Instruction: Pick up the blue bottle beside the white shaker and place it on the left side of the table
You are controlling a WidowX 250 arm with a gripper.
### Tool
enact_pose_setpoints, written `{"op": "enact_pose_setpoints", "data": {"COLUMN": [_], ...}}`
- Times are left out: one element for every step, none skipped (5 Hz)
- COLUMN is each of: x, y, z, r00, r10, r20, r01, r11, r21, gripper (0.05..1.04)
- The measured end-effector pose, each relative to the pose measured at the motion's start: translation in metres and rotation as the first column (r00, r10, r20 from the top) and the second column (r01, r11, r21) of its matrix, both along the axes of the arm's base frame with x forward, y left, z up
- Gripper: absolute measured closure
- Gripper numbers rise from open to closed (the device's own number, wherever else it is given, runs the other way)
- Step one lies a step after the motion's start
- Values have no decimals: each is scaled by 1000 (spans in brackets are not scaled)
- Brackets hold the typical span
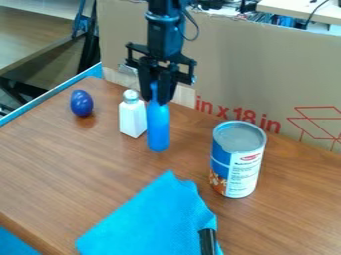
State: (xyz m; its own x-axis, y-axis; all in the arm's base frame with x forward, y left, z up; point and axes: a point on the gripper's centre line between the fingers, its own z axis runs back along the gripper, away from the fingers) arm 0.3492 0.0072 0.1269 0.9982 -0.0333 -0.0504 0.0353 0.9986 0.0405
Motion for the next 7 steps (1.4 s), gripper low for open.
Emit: {"op": "enact_pose_setpoints", "data": {"x": [-50, -102, -120, -118, -117, -113, -113], "y": [20, 49, 88, 111, 141, 163, 186], "z": [20, 14, 15, 7, 3, -4, -14], "r00": [992, 964, 922, 906, 883, 883, 907], "r10": [121, 265, 387, 424, 467, 467, 421], "r20": [31, 3, 22, -8, -31, -43, -23], "r01": [-121, -264, -387, -422, -463, -461, -418], "r11": [993, 962, 919, 903, 881, 881, 904], "r21": [10, 62, 77, 86, 97, 105, 94], "gripper": [740, 740, 740, 740, 740, 740, 740]}}
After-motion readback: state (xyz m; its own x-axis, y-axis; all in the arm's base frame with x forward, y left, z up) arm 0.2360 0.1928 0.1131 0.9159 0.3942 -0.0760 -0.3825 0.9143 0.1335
